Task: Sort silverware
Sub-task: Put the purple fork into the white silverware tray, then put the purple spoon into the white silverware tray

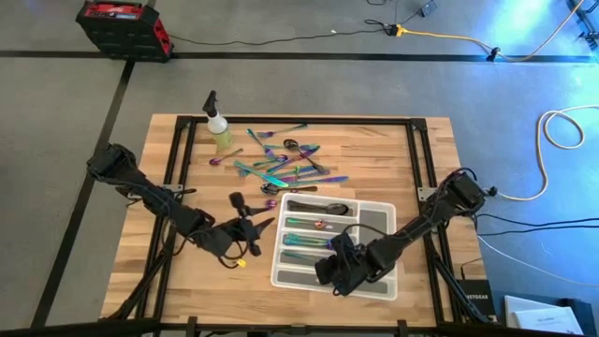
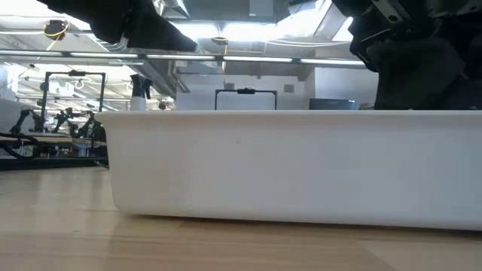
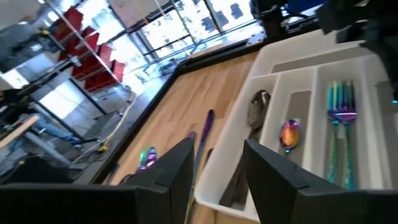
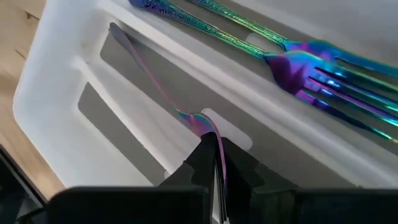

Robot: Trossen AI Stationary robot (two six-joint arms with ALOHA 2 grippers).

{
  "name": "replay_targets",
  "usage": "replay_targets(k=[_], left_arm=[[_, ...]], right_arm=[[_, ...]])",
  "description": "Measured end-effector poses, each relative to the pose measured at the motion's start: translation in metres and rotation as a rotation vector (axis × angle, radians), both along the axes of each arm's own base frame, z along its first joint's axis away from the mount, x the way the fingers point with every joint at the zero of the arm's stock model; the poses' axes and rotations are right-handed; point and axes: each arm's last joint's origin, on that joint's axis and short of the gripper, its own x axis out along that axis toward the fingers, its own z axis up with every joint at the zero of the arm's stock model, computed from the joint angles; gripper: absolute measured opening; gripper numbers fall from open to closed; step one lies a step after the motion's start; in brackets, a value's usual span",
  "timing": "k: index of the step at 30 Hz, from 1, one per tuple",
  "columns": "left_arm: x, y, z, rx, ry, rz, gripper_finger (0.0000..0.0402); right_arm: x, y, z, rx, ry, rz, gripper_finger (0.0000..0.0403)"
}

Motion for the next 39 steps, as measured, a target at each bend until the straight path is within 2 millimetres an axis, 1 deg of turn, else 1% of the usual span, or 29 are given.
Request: replay_targets(k=[6,17,30,34,39], left_arm=[[0.003,0.002,-0.001,-0.041,0.014,-0.072,0.0125],[0.003,0.002,-0.001,-0.051,0.010,-0.070,0.0125],[0.004,0.002,-0.001,-0.044,0.013,-0.072,0.0125],[0.004,0.002,-0.001,-0.026,0.023,-0.077,0.0125],[0.004,0.003,-0.001,0.003,0.033,-0.068,0.0125]], right_arm=[[0.000,0.000,0.000,-0.019,-0.002,0.015,0.0003],[0.000,-0.001,0.000,-0.050,-0.018,0.001,0.0048],[-0.003,-0.002,0.000,-0.109,0.003,0.026,0.0071],[-0.006,0.000,0.013,-0.183,0.058,0.035,0.0072],[-0.008,0.004,0.045,-0.328,0.100,0.048,0.0072]])
